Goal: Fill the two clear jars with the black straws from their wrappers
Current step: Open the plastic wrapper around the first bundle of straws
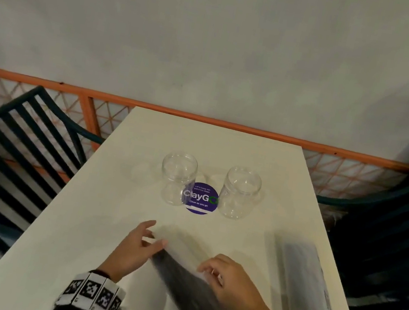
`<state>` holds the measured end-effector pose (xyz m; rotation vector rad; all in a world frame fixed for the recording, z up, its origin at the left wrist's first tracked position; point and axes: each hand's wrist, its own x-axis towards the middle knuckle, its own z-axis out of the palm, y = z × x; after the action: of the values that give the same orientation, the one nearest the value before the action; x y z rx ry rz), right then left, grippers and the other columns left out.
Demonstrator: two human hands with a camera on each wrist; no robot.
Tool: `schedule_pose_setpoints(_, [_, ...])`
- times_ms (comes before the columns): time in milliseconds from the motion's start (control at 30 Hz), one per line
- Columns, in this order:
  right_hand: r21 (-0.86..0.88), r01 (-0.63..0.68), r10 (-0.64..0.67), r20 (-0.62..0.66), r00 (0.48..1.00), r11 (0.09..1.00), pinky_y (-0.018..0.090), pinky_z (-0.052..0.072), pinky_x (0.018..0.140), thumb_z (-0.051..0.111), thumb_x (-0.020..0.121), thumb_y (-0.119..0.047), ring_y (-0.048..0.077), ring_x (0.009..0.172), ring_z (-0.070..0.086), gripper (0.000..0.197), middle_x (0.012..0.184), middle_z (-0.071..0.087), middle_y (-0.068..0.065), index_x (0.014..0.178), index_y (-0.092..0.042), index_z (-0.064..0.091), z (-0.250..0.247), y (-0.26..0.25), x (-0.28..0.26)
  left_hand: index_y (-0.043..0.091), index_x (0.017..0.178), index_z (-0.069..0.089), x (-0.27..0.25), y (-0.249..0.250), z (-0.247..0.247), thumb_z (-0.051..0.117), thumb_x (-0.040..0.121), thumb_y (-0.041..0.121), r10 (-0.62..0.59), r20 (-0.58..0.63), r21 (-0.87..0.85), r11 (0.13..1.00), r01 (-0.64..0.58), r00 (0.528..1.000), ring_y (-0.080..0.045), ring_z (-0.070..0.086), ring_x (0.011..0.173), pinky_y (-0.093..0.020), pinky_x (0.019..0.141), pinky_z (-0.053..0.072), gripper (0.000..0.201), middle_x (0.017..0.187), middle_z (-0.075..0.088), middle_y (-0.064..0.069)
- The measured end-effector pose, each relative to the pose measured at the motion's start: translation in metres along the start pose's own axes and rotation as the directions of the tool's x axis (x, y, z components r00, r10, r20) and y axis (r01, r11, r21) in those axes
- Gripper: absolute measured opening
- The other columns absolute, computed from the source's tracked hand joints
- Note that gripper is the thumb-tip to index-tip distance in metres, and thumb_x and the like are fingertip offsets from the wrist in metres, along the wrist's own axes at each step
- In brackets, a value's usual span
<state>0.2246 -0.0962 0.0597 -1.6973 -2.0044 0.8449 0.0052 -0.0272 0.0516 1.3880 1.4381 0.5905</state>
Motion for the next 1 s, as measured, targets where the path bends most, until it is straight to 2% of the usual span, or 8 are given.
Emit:
schedule_pose_setpoints(100, [0.014, 0.041, -0.04, -0.045, 0.998, 0.999, 0.004, 0.036, 0.081, 0.047, 0.095, -0.023, -0.009, 0.087, 0.048, 0.019, 0.089, 0.043, -0.032, 0.102, -0.028, 0.064, 0.0, -0.007, 0.004, 0.022, 0.128, 0.044, 0.01, -0.002, -0.01, 0.065, 0.081, 0.035, 0.02, 0.015, 0.11, 0.994, -0.021, 1.0, -0.019, 0.054, 0.097, -0.022, 0.079, 0.04, 0.053, 0.116, 0.046, -0.006])
schedule_pose_setpoints(200, [0.009, 0.017, -0.015, -0.135, 0.991, 1.0, 0.005, 0.036, 0.079, 0.047, 0.095, -0.023, -0.01, 0.087, 0.047, 0.018, 0.09, 0.041, -0.033, 0.105, -0.028, 0.061, -0.004, -0.011, 0.004, 0.024, 0.111, 0.053, 0.018, 0.001, -0.021, 0.069, 0.078, 0.028, 0.072, 0.043, 0.003, 0.997, -0.072, 0.997, -0.019, 0.058, 0.089, -0.02, 0.07, 0.044, 0.037, 0.109, 0.054, -0.003])
schedule_pose_setpoints(333, [-0.031, -0.138, 0.138, -0.007, 0.99, 0.99, 0.014, 0.037, 0.084, 0.052, 0.089, -0.042, 0.002, 0.1, 0.048, 0.04, 0.116, 0.05, -0.016, 0.127, -0.033, 0.045, 0.0, -0.012, 0.003, 0.016, 0.087, 0.056, 0.029, 0.01, -0.029, 0.072, 0.076, 0.014, 0.157, 0.072, -0.141, 0.979, -0.146, 0.985, -0.023, 0.059, 0.074, -0.028, 0.069, 0.046, 0.019, 0.085, 0.06, -0.005])
schedule_pose_setpoints(400, [-0.173, -0.169, 0.176, 0.026, 0.984, 0.97, 0.022, 0.04, 0.086, 0.047, 0.092, -0.041, 0.013, 0.106, 0.053, 0.035, 0.123, 0.057, -0.005, 0.124, -0.027, 0.049, 0.003, -0.011, 0.003, 0.015, 0.084, 0.056, 0.03, 0.015, -0.033, 0.069, 0.078, 0.013, 0.209, 0.052, -0.169, 0.966, -0.198, 0.976, -0.021, 0.056, 0.071, -0.027, 0.066, 0.044, 0.015, 0.075, 0.06, -0.003])
schedule_pose_setpoints(500, [-0.165, -0.206, 0.197, -0.073, 0.978, 0.964, 0.023, 0.04, 0.077, 0.045, 0.094, -0.038, 0.018, 0.097, 0.057, 0.026, 0.109, 0.065, 0.0, 0.109, -0.021, 0.057, -0.009, -0.015, 0.005, 0.017, 0.085, 0.062, 0.028, 0.026, -0.043, 0.07, 0.077, 0.013, 0.282, 0.004, -0.191, 0.942, -0.276, 0.959, -0.02, 0.052, 0.069, -0.027, 0.068, 0.042, 0.011, 0.072, 0.061, -0.005])
schedule_pose_setpoints(700, [-0.144, -0.182, 0.145, -0.235, 0.961, 0.973, 0.017, 0.034, 0.072, 0.065, 0.083, -0.038, 0.012, 0.084, 0.05, 0.033, 0.093, 0.053, -0.002, 0.104, -0.013, 0.062, -0.069, -0.043, 0.009, 0.029, 0.072, 0.07, 0.017, 0.073, -0.072, 0.068, 0.075, 0.008, 0.448, -0.125, -0.311, 0.83, -0.464, 0.885, -0.011, 0.057, 0.073, -0.021, 0.075, 0.047, 0.022, 0.073, 0.067, 0.003])
schedule_pose_setpoints(900, [0.079, -0.116, 0.135, -0.316, 0.939, 0.99, 0.013, 0.044, 0.071, 0.067, 0.083, -0.024, 0.005, 0.083, 0.059, 0.003, 0.081, 0.067, -0.007, 0.081, -0.023, 0.065, -0.127, -0.049, -0.01, 0.024, 0.075, 0.066, 0.0, 0.1, -0.095, 0.064, 0.073, 0.012, 0.549, -0.223, -0.328, 0.736, -0.593, 0.805, 0.002, 0.058, 0.068, -0.007, 0.069, 0.049, 0.013, 0.071, 0.069, 0.014])
schedule_pose_setpoints(1000, [0.121, -0.098, 0.134, -0.338, 0.932, 0.988, 0.011, 0.047, 0.07, 0.066, 0.084, -0.017, 0.0, 0.081, 0.061, 0.017, 0.08, 0.07, -0.012, 0.078, -0.033, 0.066, -0.132, -0.044, -0.01, 0.024, 0.076, 0.069, 0.0, 0.096, -0.095, 0.066, 0.075, 0.007, 0.515, -0.262, -0.295, 0.762, -0.576, 0.816, 0.002, 0.06, 0.069, -0.006, 0.07, 0.049, 0.017, 0.072, 0.071, 0.013])
